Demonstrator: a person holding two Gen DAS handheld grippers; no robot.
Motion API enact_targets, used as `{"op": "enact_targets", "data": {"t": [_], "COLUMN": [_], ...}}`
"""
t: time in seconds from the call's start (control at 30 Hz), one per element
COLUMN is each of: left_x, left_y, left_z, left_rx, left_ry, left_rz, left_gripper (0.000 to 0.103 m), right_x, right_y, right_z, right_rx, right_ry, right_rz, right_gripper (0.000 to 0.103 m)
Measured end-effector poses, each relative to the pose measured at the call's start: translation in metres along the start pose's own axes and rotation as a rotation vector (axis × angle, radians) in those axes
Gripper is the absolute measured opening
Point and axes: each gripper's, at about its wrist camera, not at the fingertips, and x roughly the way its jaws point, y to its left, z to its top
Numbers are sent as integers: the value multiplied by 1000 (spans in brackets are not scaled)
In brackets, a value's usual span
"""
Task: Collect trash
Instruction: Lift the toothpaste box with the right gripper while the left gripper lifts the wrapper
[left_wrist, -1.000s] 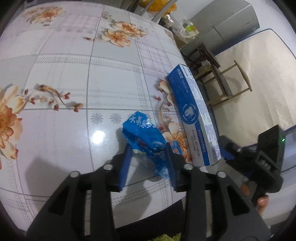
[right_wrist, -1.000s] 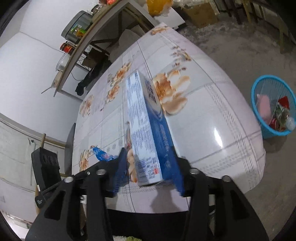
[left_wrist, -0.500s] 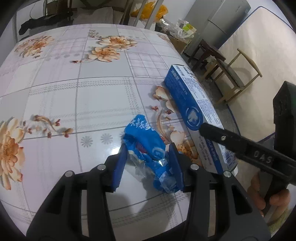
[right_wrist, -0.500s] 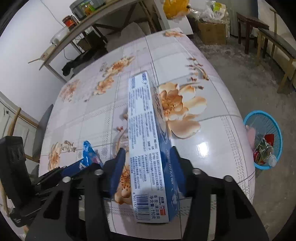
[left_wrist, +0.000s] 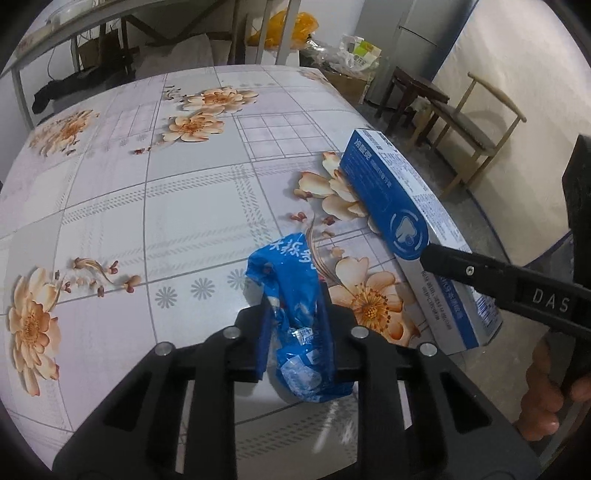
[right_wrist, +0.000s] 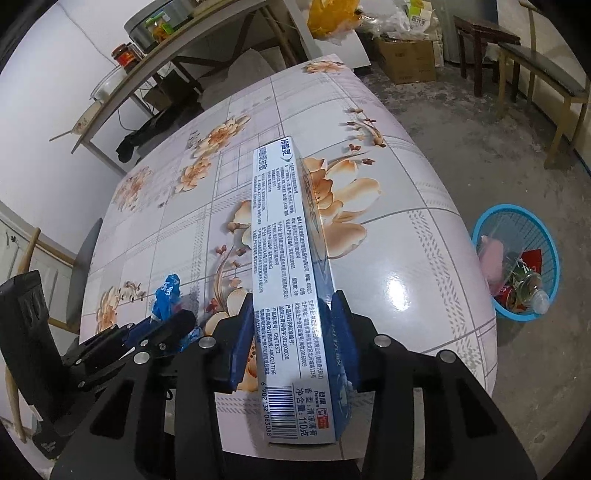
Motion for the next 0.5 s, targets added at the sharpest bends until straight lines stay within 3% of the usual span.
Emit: {"op": "enact_targets", "data": {"t": [0.5], "left_x": [1], "left_y": [-10], "left_z": [-1], "left_rx": [41], "left_ry": [-5], "left_rz": [66], "left_gripper": [21], "right_x": [12], "right_y": [3], "right_z": [3], "right_rx": [-35], "right_ry": [-11], "right_rz": [-33], "right_gripper": [43]}}
